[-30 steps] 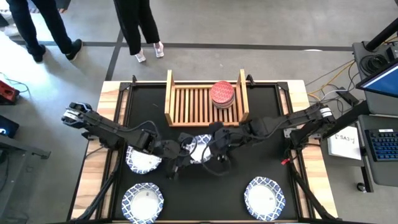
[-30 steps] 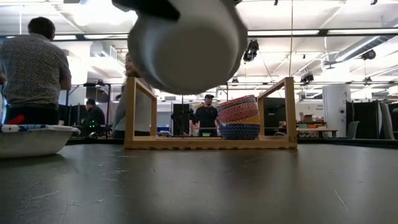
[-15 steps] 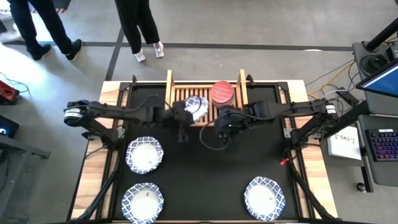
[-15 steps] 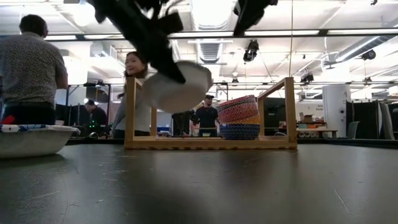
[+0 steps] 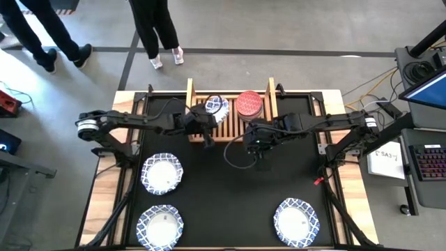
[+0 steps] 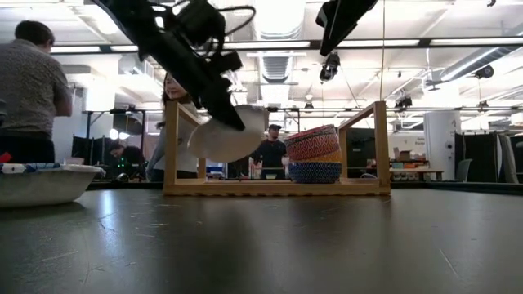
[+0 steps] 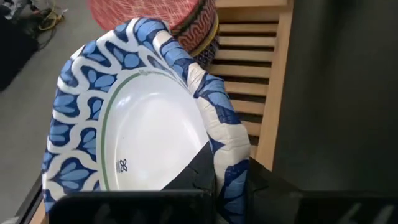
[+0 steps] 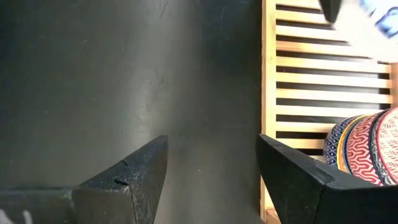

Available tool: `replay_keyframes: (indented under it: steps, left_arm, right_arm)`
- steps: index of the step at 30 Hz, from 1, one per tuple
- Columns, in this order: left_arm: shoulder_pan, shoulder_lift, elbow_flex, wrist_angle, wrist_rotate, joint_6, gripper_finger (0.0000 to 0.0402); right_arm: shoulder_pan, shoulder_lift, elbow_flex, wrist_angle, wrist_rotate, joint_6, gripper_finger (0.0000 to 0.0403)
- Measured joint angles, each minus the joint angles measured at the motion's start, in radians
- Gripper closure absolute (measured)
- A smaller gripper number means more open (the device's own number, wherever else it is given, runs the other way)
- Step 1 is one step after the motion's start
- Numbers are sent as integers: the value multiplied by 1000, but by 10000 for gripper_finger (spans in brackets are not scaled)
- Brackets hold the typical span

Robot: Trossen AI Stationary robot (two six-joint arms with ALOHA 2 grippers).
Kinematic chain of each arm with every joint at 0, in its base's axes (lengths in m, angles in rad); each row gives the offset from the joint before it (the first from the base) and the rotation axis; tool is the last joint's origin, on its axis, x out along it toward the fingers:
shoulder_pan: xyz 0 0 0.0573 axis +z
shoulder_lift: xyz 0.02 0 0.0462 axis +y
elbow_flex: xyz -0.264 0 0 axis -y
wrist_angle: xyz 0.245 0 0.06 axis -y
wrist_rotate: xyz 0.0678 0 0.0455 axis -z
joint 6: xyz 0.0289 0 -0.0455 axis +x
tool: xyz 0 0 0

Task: Place and stack bowls onto a shelf
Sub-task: Put the white blue patterned bowl on the shelf

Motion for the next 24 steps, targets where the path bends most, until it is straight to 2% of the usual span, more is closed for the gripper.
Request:
replay_keyframes:
  steps: [3,9,16,24]
  left_arm:
    - [0,67,19,3,-2,23,401]
    - [1,185,72,10,-125,47,401]
    - [6,259,90,52,-124,54,401]
    - [6,267,90,40,-124,55,399]
  right_arm:
    - [0,0,0,-3,0,0,172]
    - [0,0,0,-14,-1,8,173]
    - [0,0,0,-39,-1,19,173]
    - [0,0,0,-52,-1,18,172]
